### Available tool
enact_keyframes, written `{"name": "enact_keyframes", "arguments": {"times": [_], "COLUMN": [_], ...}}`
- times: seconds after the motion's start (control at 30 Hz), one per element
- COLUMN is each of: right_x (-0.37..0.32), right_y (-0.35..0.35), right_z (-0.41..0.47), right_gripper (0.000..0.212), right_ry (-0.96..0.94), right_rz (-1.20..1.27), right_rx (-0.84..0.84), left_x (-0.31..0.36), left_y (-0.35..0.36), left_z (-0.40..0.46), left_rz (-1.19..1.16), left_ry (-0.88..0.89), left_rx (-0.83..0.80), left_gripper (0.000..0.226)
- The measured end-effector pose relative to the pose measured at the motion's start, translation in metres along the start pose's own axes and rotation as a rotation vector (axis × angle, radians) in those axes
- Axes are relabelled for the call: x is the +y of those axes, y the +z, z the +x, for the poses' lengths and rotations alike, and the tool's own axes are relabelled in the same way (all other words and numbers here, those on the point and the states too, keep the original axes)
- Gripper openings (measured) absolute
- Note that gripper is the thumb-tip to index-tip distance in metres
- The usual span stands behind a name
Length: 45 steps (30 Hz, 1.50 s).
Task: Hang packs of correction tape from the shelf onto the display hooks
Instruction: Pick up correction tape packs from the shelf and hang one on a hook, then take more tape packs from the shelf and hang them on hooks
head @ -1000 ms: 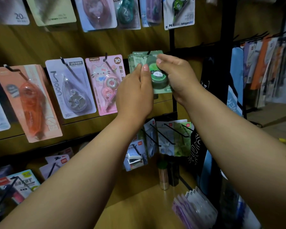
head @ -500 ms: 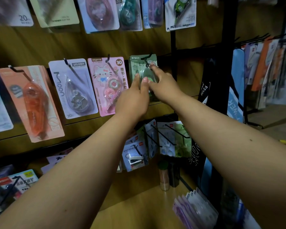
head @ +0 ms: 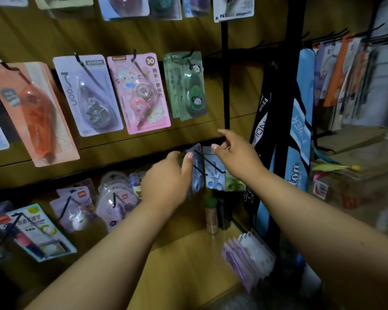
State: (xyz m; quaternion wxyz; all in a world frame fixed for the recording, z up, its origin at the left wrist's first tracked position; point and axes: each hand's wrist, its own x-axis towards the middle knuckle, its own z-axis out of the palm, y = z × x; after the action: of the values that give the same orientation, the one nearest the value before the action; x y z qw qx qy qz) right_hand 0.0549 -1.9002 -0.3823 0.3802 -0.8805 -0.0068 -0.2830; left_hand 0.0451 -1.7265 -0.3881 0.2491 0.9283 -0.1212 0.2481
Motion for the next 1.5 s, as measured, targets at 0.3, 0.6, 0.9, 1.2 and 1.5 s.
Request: {"name": "enact_keyframes", "arguments": {"times": [0.3,0.6,0.9,1.2,1.5], "right_x": [0.081,0.146,0.217,0.278,0.315], "right_y": [0.038,0.074,0.117,0.158,0.201], "right_z": [-0.079,-0.105,-0.112,-0.12,-0.133], "right_gripper": [0.04,0.044,0.033,0.036,0.035], "right_ry": [0.178,0.339,0.533,0.653,0.673], "right_rz": [-0.073,-0.171,-0.23,-0.349,-0.398], "right_rx": [-0.103,-0.238,-0.342,-0.487,-0.551], "left_x": [-0.045,-0.079,-0.111,-0.139,-0.157], "left_y": [0.075,0.138,0.208,0.279,0.326], "left_z": [-0.077,-0.104,-0.106,-0.103,-0.108], "left_rz": [0.069,0.094,0.117,0.068,0.063], "left_ry": [-0.073,-0.175,-0.275,-0.359,-0.336], "left_rx": [-0.311,-0.508,-0.676,-0.791,-0.815], "left_gripper": [0.049,0.051,0.053,0.057,0.057]}}
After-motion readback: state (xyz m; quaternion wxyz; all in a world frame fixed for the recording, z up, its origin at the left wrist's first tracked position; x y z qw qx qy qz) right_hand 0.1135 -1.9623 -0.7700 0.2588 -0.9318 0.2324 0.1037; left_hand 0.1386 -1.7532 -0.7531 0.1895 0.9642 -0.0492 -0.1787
